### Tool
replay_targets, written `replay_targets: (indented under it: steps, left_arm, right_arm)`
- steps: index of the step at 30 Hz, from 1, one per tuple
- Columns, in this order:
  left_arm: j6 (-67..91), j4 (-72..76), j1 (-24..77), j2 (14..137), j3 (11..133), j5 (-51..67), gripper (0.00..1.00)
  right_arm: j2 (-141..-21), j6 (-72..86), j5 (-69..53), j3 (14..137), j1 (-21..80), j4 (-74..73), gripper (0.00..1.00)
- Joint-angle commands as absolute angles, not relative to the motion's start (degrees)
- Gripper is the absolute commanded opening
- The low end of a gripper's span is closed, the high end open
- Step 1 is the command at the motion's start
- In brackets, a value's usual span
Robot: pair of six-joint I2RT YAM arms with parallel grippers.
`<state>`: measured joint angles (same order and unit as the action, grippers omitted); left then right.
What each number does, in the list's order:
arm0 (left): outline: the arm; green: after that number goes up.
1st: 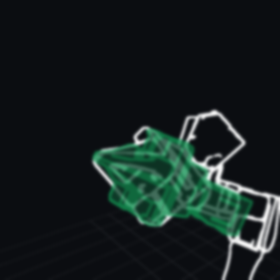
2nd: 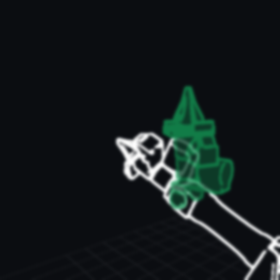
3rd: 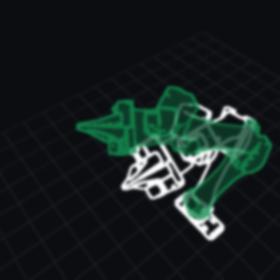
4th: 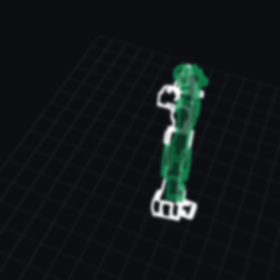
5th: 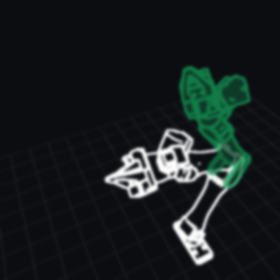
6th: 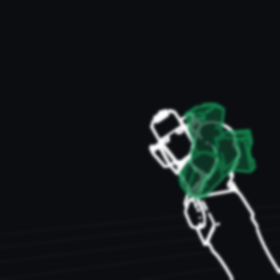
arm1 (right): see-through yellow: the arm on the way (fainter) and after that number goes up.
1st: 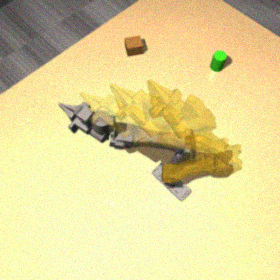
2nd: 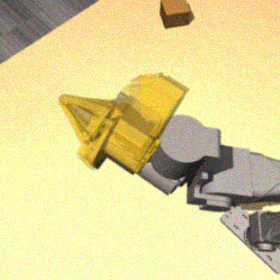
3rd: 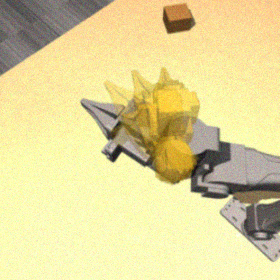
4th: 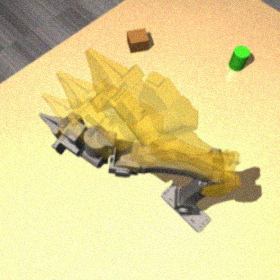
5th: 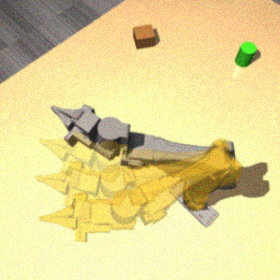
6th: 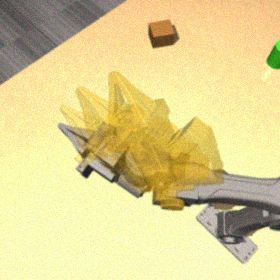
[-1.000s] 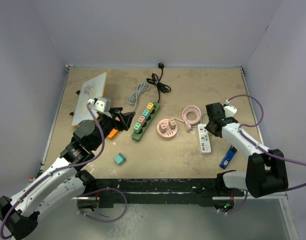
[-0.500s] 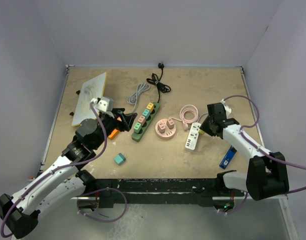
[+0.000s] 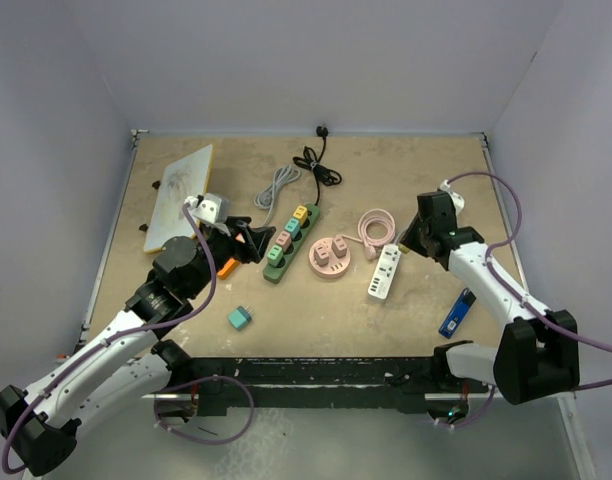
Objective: Insert the plug
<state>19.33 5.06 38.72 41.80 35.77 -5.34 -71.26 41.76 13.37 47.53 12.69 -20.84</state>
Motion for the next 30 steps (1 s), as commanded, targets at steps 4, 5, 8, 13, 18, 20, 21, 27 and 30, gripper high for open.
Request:
replay_targets:
  steps: [4, 5, 8, 13, 18, 20, 21, 27, 30]
  left_arm:
    - [18.8, 8.0, 38.8, 41.4, 35.7, -5.6, 0.62]
    - [18.8, 7.9, 38.8, 41.4, 35.7, -5.7, 0.62]
    - [18.7, 8.0, 38.8, 41.4, 35.6, -5.7, 0.62]
    - [18.7, 7.9, 38.8, 41.6, 35.6, -5.6, 0.62]
    - [18.7, 8.0, 38.8, 41.8, 35.6, -5.6, 0.62]
    - [18.7, 8.0, 38.8, 41.9, 35.6, -5.5, 0.62]
    - [18.7, 8.0, 38.8, 41.9, 35.6, -5.5, 0.62]
    - [18.6, 7.7, 38.8, 41.9, 35.6, -5.5, 0.62]
    - [18.5, 7.6, 38.8, 41.8, 35.6, -5.5, 0.62]
  right_arm:
    - [-74.3, 36.8, 9.8, 50.5, 12.9, -18.2, 0.00]
    - [-75.0, 36.6, 9.3, 50.5, 13.0, -18.0, 0.00]
    - [-76.4, 35.8, 8.0, 50.3, 13.1, -17.5, 0.00]
    - [-77.7, 35.4, 7.8, 49.7, 13.6, -18.0, 0.00]
    - [-79.4, 34.0, 8.9, 50.5, 15.0, -19.2, 0.00]
    - [-80.1, 34.1, 9.1, 50.7, 15.5, -19.4, 0.00]
    - [-80.5, 34.1, 9.1, 50.8, 15.7, -19.4, 0.00]
    - [-82.5, 34.4, 10.5, 51.3, 17.0, -20.0, 0.00]
    - [-82.5, 34.5, 10.7, 51.7, 17.9, -20.5, 0.00]
